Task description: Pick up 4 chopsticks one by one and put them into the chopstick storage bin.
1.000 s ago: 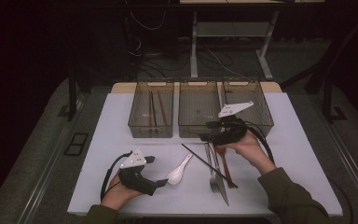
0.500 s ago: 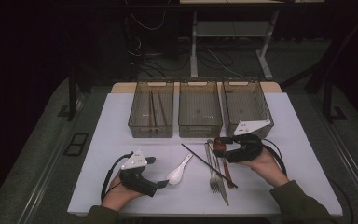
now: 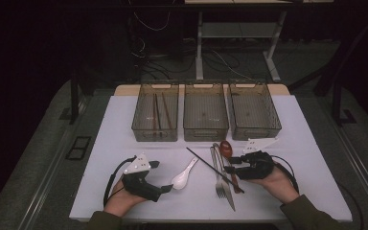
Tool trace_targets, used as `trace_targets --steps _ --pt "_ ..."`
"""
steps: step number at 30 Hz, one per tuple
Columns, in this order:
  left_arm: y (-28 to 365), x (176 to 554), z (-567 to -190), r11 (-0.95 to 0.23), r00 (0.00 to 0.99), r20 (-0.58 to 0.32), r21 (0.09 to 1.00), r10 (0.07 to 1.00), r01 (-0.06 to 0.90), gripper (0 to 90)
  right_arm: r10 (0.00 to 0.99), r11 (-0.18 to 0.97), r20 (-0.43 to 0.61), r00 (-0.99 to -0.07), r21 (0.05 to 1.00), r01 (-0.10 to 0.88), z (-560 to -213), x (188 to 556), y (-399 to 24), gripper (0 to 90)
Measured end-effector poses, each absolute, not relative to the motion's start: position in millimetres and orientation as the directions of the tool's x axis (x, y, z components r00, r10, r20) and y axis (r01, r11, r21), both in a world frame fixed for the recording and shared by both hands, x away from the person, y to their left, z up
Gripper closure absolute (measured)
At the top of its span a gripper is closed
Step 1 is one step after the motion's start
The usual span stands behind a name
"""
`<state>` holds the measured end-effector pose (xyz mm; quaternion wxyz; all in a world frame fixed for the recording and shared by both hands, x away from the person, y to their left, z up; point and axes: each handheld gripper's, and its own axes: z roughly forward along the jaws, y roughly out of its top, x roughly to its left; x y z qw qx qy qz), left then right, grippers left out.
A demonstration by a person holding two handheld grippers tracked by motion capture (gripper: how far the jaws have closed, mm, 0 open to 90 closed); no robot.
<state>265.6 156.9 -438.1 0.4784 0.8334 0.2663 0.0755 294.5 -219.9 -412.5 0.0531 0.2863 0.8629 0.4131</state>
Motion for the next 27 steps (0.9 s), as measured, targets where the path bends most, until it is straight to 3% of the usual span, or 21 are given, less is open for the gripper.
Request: trace_targets --steps 8,27 --pt "156 266 -438 -0.403 0.848 -0.126 0.838 0.514 0.368 3.1 0.519 0.546 0.153 -0.841 0.698 0.463 -427 285 -216 69.1" --pt "156 266 -438 -0.405 0.850 -0.125 0.837 0.512 0.367 3.1 0.526 0.616 0.099 -0.845 0.641 0.458 -440 285 -206 76.4"
